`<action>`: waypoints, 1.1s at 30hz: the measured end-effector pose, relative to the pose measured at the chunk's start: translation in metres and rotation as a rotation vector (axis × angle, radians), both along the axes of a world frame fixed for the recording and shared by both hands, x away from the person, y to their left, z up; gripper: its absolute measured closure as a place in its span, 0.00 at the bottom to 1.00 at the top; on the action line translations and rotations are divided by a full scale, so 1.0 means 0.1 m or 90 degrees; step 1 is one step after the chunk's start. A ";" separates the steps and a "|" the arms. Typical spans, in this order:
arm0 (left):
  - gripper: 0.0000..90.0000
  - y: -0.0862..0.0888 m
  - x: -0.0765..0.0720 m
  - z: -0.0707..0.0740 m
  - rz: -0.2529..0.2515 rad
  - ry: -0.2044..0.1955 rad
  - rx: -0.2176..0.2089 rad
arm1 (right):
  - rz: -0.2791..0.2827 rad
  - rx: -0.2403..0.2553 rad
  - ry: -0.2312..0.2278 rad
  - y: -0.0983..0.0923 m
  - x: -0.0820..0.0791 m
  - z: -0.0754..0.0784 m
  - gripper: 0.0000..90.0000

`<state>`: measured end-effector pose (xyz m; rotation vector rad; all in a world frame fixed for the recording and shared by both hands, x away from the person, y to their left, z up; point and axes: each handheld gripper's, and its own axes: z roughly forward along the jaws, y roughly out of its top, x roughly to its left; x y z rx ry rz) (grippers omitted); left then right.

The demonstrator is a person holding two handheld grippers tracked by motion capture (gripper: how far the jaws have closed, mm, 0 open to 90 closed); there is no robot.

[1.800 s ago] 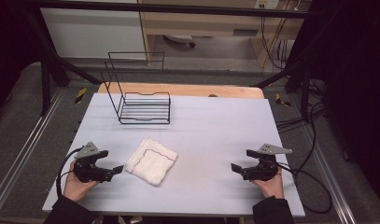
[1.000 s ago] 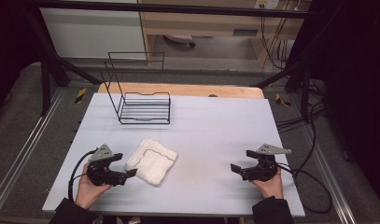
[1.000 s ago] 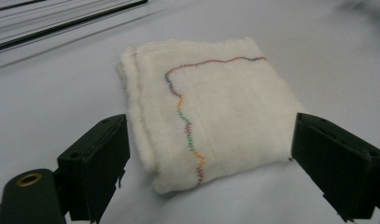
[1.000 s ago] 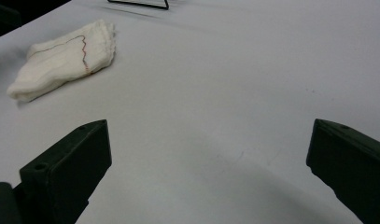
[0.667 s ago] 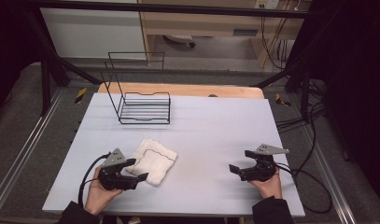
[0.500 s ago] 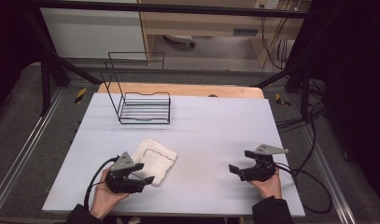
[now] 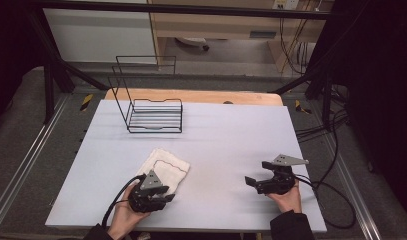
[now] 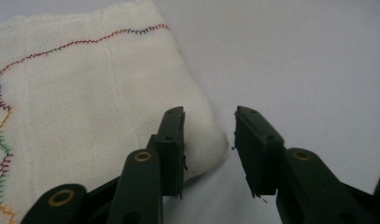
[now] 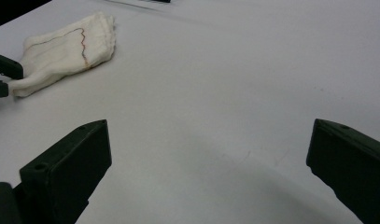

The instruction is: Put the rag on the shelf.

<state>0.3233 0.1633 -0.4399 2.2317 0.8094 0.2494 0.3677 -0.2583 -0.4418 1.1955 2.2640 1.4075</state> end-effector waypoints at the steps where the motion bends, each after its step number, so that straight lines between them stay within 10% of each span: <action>1: 0.72 0.00 0.01 0.00 0.002 0.001 0.000 | 0.000 0.000 0.001 0.00 0.00 0.00 0.00; 18: 0.94 -0.06 0.13 0.04 0.024 0.029 -0.031 | 0.005 0.001 0.003 0.01 0.01 -0.01 0.01; 26: 0.94 -0.29 0.23 0.13 0.039 0.024 -0.079 | 0.006 0.004 0.006 0.01 0.01 -0.01 0.01; 33: 0.94 -0.55 0.29 0.05 0.028 0.016 -0.055 | 0.006 0.006 0.009 0.02 0.01 -0.01 0.02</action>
